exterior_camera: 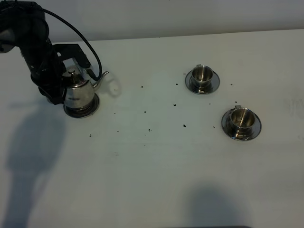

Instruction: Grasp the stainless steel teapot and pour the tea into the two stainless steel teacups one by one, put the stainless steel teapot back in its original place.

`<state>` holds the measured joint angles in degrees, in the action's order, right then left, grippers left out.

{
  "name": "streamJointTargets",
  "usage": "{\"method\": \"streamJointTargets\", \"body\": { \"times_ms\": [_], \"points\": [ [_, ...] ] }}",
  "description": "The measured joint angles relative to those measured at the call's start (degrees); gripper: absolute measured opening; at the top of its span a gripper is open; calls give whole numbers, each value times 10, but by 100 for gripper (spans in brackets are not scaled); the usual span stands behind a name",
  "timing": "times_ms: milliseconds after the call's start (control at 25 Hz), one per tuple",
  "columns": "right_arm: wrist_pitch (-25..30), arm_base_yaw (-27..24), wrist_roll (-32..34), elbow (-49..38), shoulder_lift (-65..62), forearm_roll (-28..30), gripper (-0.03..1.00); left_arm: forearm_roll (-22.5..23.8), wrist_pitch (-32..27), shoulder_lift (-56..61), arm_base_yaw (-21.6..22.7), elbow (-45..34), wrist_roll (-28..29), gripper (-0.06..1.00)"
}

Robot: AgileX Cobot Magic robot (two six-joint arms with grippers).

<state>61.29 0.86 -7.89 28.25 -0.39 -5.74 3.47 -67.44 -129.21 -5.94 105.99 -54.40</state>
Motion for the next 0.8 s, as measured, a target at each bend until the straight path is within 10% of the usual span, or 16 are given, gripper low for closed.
{"method": "streamJointTargets", "body": {
  "times_ms": [480,800],
  "points": [
    [0,0,0,0,0,0,23,-86,39,32,-7,0,-18,22],
    [0,0,0,0,0,0,23,-108,75,33,-88,0,-20,22]
  ]
}}
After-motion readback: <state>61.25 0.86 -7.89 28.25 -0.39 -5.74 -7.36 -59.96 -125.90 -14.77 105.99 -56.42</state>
